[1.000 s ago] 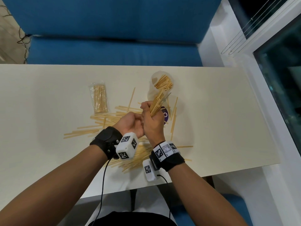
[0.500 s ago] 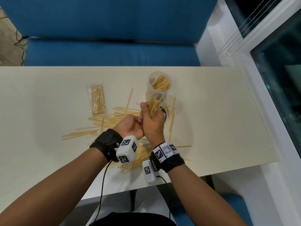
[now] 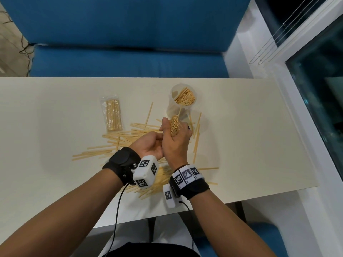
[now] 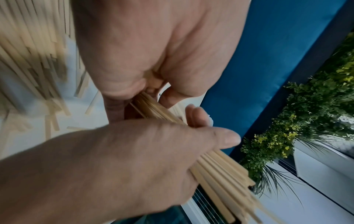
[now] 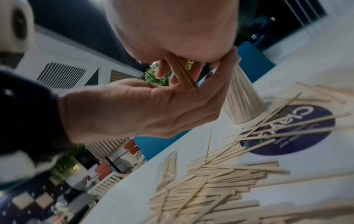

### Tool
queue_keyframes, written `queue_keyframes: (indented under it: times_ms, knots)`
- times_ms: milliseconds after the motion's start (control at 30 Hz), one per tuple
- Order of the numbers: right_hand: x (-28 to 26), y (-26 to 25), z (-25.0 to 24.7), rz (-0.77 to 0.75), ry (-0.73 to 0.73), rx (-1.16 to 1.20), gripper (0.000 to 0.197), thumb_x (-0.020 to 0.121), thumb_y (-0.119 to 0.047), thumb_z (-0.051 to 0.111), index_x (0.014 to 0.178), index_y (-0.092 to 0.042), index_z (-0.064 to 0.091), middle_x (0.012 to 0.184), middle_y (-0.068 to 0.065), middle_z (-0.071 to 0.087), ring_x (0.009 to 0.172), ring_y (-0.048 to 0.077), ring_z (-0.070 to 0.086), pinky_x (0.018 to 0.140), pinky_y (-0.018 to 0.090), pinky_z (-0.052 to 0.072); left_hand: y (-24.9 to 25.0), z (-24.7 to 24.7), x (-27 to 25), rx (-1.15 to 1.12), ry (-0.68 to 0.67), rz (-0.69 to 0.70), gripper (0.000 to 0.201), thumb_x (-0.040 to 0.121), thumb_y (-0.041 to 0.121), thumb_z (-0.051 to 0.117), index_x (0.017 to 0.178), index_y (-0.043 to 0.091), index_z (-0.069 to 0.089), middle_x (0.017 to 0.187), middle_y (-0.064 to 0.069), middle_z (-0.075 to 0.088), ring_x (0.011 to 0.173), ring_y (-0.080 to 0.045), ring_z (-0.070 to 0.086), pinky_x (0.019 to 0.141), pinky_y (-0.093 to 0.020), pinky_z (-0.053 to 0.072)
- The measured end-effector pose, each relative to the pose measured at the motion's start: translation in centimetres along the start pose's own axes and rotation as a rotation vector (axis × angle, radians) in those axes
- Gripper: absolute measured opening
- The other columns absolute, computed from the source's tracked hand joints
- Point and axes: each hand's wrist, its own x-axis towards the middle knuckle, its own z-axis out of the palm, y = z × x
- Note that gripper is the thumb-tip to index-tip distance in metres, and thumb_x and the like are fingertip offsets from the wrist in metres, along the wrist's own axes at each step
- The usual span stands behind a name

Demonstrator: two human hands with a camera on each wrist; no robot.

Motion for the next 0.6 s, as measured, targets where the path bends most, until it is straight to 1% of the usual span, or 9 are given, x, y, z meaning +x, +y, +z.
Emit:
queue_keyframes:
  times_ms: [100, 167, 233, 300, 367, 433, 500, 533, 600]
  knots:
    - [0.0, 0.8, 0.0, 0.033, 0.052, -0.126, 0.055, 0.092, -0.070, 0.050, 0.089, -0.019, 0.069, 0.097, -0.005, 0.055, 0.096, 0.000, 0.031, 0.104, 0.052, 0.041, 0.2, -0.1, 0.2, -0.054, -0.013, -0.001, 0.032, 0.103, 0.000, 0.036, 0.122, -0.007, 0.060, 0.132, -0.023, 0.063, 0.119, -0.031, 0.064, 0.102, -0.042, 0.053]
    - [0.2, 1.1, -0.2, 0.110, 0.016, -0.101, 0.060, 0.087, -0.078, 0.048, 0.093, -0.022, 0.069, 0.104, -0.006, 0.056, 0.105, 0.007, 0.032, 0.107, 0.052, 0.040, 0.4, -0.2, 0.1, -0.125, -0.023, 0.007, 0.037, 0.101, -0.005, 0.034, 0.128, -0.006, 0.060, 0.139, -0.024, 0.059, 0.126, -0.036, 0.060, 0.102, -0.047, 0.052]
    - [0.4, 1.2, -0.4, 0.118, -0.047, -0.075, 0.061, 0.086, -0.080, 0.048, 0.093, -0.024, 0.069, 0.106, -0.005, 0.060, 0.110, 0.013, 0.041, 0.109, 0.051, 0.039, 0.7, -0.2, 0.0, -0.153, -0.043, 0.019, 0.046, 0.100, -0.010, 0.030, 0.130, -0.002, 0.062, 0.138, -0.022, 0.060, 0.124, -0.037, 0.060, 0.093, -0.051, 0.057]
    - [0.4, 0.8, -0.7, 0.075, -0.100, -0.040, 0.050, 0.090, -0.070, 0.056, 0.089, -0.021, 0.068, 0.099, -0.007, 0.059, 0.105, 0.015, 0.051, 0.101, 0.048, 0.044, 0.7, -0.1, -0.1, -0.162, -0.041, 0.033, 0.052, 0.098, -0.013, 0.025, 0.118, -0.001, 0.072, 0.129, -0.024, 0.066, 0.117, -0.036, 0.063, 0.086, -0.051, 0.060]
    - [0.5, 0.3, -0.9, 0.000, -0.115, 0.001, 0.033, 0.096, -0.050, 0.066, 0.083, -0.019, 0.064, 0.087, -0.013, 0.058, 0.093, 0.016, 0.058, 0.089, 0.045, 0.050, 0.7, 0.1, -0.1, -0.150, -0.034, 0.032, 0.055, 0.098, -0.013, 0.023, 0.101, -0.004, 0.078, 0.114, -0.027, 0.071, 0.110, -0.035, 0.065, 0.086, -0.048, 0.058]
    - [0.7, -0.1, -1.0, -0.018, -0.117, 0.040, 0.025, 0.098, -0.037, 0.069, 0.085, -0.017, 0.064, 0.081, -0.008, 0.063, 0.084, 0.015, 0.062, 0.082, 0.043, 0.052, 0.7, 0.2, 0.0, -0.153, 0.001, 0.023, 0.049, 0.099, -0.014, 0.023, 0.110, -0.009, 0.070, 0.112, -0.030, 0.070, 0.113, -0.037, 0.063, 0.088, -0.049, 0.051]
    - [0.9, -0.5, -1.2, -0.010, -0.128, 0.116, 0.017, 0.098, -0.029, 0.071, 0.099, -0.014, 0.064, 0.084, -0.001, 0.068, 0.082, 0.015, 0.066, 0.080, 0.041, 0.056, 0.7, 0.1, 0.2, -0.143, 0.045, 0.018, 0.043, 0.097, -0.015, 0.023, 0.123, -0.012, 0.058, 0.118, -0.032, 0.067, 0.117, -0.039, 0.061, 0.088, -0.052, 0.050]
    - [0.9, -1.0, -1.3, -0.020, -0.129, 0.161, 0.019, 0.098, -0.026, 0.071, 0.110, -0.014, 0.062, 0.089, 0.001, 0.069, 0.084, 0.015, 0.068, 0.081, 0.041, 0.057, 0.8, -0.1, 0.3, -0.139, 0.066, 0.018, 0.043, 0.096, -0.016, 0.023, 0.126, -0.013, 0.054, 0.122, -0.032, 0.065, 0.118, -0.039, 0.060, 0.087, -0.052, 0.050]
    - [0.9, -1.9, -1.6, -0.062, -0.123, 0.250, 0.039, 0.099, -0.019, 0.069, 0.133, -0.019, 0.049, 0.098, 0.004, 0.069, 0.088, 0.019, 0.072, 0.084, 0.039, 0.060, 0.8, -0.3, 0.5, -0.166, 0.095, 0.011, 0.045, 0.096, -0.017, 0.023, 0.134, -0.012, 0.048, 0.134, -0.029, 0.059, 0.123, -0.038, 0.058, 0.085, -0.052, 0.052]
